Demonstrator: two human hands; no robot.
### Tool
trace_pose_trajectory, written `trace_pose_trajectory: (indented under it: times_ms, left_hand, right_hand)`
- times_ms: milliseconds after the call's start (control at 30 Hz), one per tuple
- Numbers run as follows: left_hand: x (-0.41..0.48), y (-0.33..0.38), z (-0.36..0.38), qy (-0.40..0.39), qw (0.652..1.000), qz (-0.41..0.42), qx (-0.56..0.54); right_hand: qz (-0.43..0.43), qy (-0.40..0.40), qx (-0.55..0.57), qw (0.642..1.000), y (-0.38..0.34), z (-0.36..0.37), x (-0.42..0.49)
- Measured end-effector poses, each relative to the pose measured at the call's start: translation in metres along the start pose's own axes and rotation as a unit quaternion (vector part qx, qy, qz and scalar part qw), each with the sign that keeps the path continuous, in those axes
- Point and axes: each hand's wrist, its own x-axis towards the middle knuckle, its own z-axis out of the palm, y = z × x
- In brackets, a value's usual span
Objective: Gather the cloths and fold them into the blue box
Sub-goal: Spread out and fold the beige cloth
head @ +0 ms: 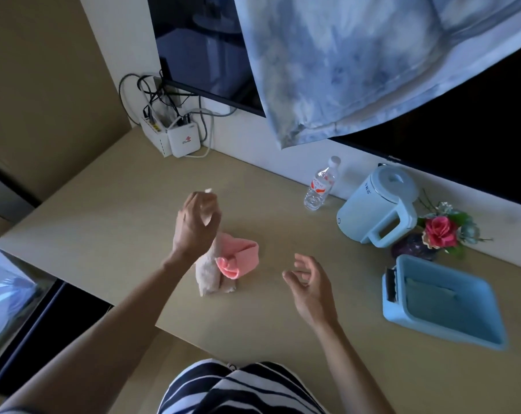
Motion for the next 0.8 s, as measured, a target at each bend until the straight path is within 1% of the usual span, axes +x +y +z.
trace_pose_trajectory:
  times_ms: [133, 233, 300, 400, 467, 533, 567, 633, 700, 800]
  left_hand:
    - [0.023, 0.045, -0.021, 0.022, 0.996, 0.067, -0.051]
    - [0.037, 0.077, -0.035, 0.02, 0.994, 0.057, -0.089]
    - [0.046, 0.096, -0.042, 0.002, 0.992, 0.054, -0.114]
    - [0.053, 0.122, -0.051, -0.067, 0.982, 0.077, -0.159]
    - [0.055, 0.137, -0.053, -0.127, 0.968, 0.099, -0.195]
    - [0.054, 0.148, -0.05, -0.19, 0.944, 0.114, -0.245]
    - [0.053, 0.153, -0.048, -0.221, 0.929, 0.12, -0.271]
    - [0.048, 0.159, -0.039, -0.276, 0.896, 0.127, -0.323]
    - [0.042, 0.163, -0.028, -0.309, 0.873, 0.125, -0.355]
    - [0.032, 0.165, -0.008, -0.339, 0.855, 0.104, -0.379]
  right_hand:
    - [-0.018, -0.012, 0.004, 1.0, -0.014, 0.004, 0.005]
    - [-0.034, -0.003, 0.013, 0.999, -0.03, 0.003, 0.009]
    - [-0.051, 0.012, 0.028, 0.998, -0.046, -0.001, 0.011]
    - [-0.096, 0.038, 0.062, 0.993, -0.07, -0.016, 0.014]
    - [-0.14, 0.04, 0.052, 0.988, -0.086, -0.029, 0.015]
    - [-0.177, 0.015, 0.029, 0.984, -0.101, -0.043, 0.016]
    - [-0.182, -0.006, 0.021, 0.983, -0.109, -0.049, 0.015]
    - [-0.161, -0.051, 0.042, 0.985, -0.118, -0.06, 0.014]
    - [-0.122, -0.075, 0.07, 0.987, -0.117, -0.068, 0.015]
    - [-0.092, -0.049, 0.06, 0.993, -0.107, -0.082, 0.014]
